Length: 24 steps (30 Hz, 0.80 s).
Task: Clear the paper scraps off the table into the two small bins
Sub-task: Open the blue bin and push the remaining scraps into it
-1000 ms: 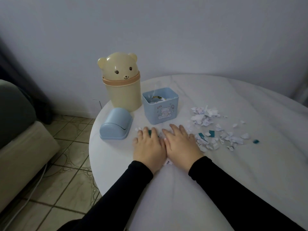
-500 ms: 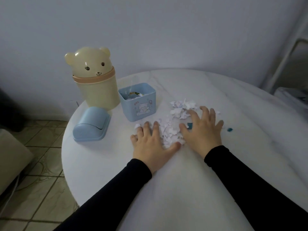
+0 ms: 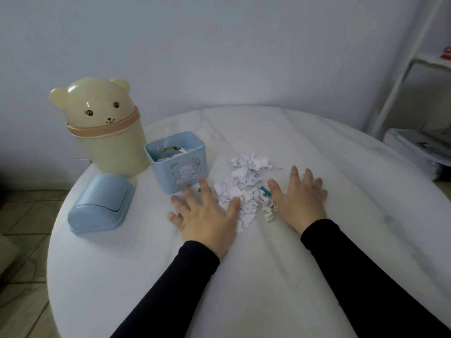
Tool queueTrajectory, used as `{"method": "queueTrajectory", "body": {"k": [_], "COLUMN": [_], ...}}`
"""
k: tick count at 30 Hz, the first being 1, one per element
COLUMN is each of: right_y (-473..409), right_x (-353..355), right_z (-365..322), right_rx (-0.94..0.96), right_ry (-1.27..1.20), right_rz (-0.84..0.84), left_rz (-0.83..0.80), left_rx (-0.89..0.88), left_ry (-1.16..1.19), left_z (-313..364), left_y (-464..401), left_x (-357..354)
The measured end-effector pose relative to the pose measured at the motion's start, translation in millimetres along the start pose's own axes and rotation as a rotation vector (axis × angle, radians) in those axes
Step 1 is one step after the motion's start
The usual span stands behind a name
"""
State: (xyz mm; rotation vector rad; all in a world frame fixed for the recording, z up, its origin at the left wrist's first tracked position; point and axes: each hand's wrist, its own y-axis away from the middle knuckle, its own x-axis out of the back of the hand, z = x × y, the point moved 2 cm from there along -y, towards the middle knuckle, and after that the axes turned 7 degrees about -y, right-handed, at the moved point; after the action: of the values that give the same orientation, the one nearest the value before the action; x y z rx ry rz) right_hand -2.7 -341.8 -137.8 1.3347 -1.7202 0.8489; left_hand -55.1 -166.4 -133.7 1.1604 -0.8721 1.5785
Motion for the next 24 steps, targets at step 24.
{"method": "queueTrajectory", "body": {"k": [24], "right_y": [-72], "right_x": [5], "right_z": [-8], "right_rx": [0.515], "right_ry": [-0.492], "right_rz": [-0.038], "left_rz": [0.162], "left_rx": [-0.487], "left_ry": [0.209], "left_z": [54], "left_y": [-71], "left_x": [-6]}}
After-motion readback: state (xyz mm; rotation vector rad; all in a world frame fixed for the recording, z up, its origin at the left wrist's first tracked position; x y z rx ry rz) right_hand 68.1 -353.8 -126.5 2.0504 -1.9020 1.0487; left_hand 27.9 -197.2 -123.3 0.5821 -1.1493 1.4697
